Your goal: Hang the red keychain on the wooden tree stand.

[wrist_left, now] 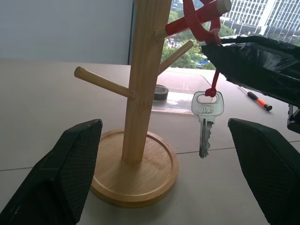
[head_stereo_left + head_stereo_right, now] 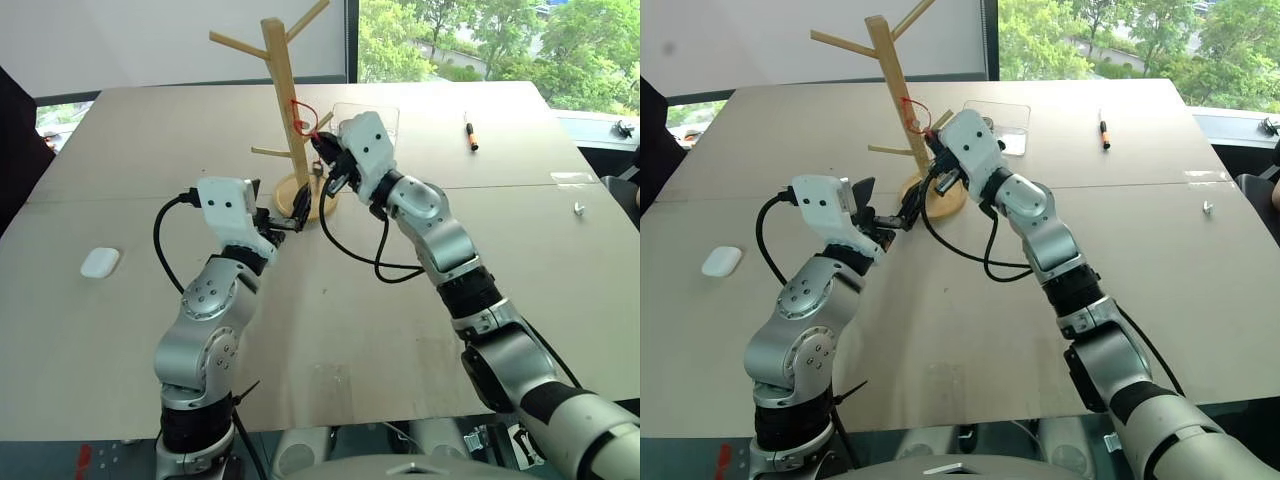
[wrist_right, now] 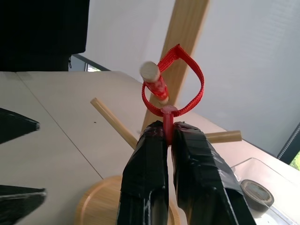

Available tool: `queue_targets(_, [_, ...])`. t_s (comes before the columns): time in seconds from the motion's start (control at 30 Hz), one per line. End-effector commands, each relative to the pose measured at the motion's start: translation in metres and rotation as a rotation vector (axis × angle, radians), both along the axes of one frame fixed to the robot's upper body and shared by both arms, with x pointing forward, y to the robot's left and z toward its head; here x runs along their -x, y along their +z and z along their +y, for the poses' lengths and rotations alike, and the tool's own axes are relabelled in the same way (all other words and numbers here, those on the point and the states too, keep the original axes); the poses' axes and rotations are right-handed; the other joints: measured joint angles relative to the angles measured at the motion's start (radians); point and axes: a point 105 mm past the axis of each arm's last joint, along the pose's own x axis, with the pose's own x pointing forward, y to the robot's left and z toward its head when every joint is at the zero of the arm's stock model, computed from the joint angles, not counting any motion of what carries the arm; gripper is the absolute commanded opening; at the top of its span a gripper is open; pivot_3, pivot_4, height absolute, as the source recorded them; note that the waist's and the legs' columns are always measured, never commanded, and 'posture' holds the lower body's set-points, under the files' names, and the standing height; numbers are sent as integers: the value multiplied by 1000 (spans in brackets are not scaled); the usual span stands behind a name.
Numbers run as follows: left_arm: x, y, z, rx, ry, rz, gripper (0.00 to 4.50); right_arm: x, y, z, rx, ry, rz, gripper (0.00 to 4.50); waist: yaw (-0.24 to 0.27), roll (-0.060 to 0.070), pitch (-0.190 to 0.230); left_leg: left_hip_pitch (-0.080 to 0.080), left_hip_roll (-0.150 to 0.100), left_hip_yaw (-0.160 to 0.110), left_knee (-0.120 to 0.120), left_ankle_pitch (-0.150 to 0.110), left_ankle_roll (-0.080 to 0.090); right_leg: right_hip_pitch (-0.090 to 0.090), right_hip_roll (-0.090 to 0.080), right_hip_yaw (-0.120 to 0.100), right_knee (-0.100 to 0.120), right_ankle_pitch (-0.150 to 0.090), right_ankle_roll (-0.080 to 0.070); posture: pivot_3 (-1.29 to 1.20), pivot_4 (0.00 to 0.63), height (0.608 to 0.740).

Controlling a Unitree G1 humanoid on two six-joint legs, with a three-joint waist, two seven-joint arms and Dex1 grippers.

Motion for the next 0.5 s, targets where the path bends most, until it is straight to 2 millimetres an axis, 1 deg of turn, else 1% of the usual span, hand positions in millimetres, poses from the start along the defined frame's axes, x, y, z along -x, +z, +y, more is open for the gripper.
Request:
queue_targets(0.03, [8,15,-4,-2,-6,-66,4500,2,20,4,-36,16,-69,116,-1,0,0,0,0,0,0,0,0,0,0,0,0,0,0,0,150,740])
queue_targets(0.07, [8,15,-4,-1,-6,-66,4500,2,20,4,-38,19,-66,116,-3,0,0,0,0,0,0,0,0,0,0,0,0,0,0,0,150,740])
queue_targets(0.1, [8,15,-4,-2,-7,-66,4500,2,20,4,-42,23,-62,420,-4,0,0,0,0,0,0,0,0,0,0,0,0,0,0,0,150,740])
queue_targets(0.13, [8,15,-4,-3,-7,-66,4500,1,19,5,-48,28,-57,844,-5,0,0,0,0,0,0,0,0,0,0,0,0,0,0,0,150,740])
queue_targets(0.17, [8,16,-4,-2,-6,-68,4500,2,20,5,-52,33,-55,974,-7,0,0,0,0,0,0,0,0,0,0,0,0,0,0,0,150,740])
queue_targets(0.2, [8,16,-4,-2,-5,-68,4500,2,20,5,-57,35,-55,1328,-9,0,0,0,0,0,0,0,0,0,0,0,0,0,0,0,150,740])
queue_targets(0.27, [9,15,-3,-2,-3,-69,4500,3,22,5,-71,40,-58,2192,-11,0,0,0,0,0,0,0,0,0,0,0,0,0,0,0,150,740])
queue_targets(0.4, [9,15,-3,-18,7,-74,4500,10,27,0,-115,62,-75,4204,-15,0,0,0,0,0,0,0,0,0,0,0,0,0,0,0,150,740])
queue_targets(0.47, [7,12,2,-63,54,-74,4500,14,27,-9,-151,62,-76,4204,-16,0,0,0,0,0,-1,0,0,0,0,0,0,0,0,0,150,740])
queue_targets(0.5, [6,9,7,-68,86,-71,4500,13,23,-16,-170,43,-63,4204,-16,0,0,0,0,0,-1,0,0,0,0,0,0,0,0,0,150,740])
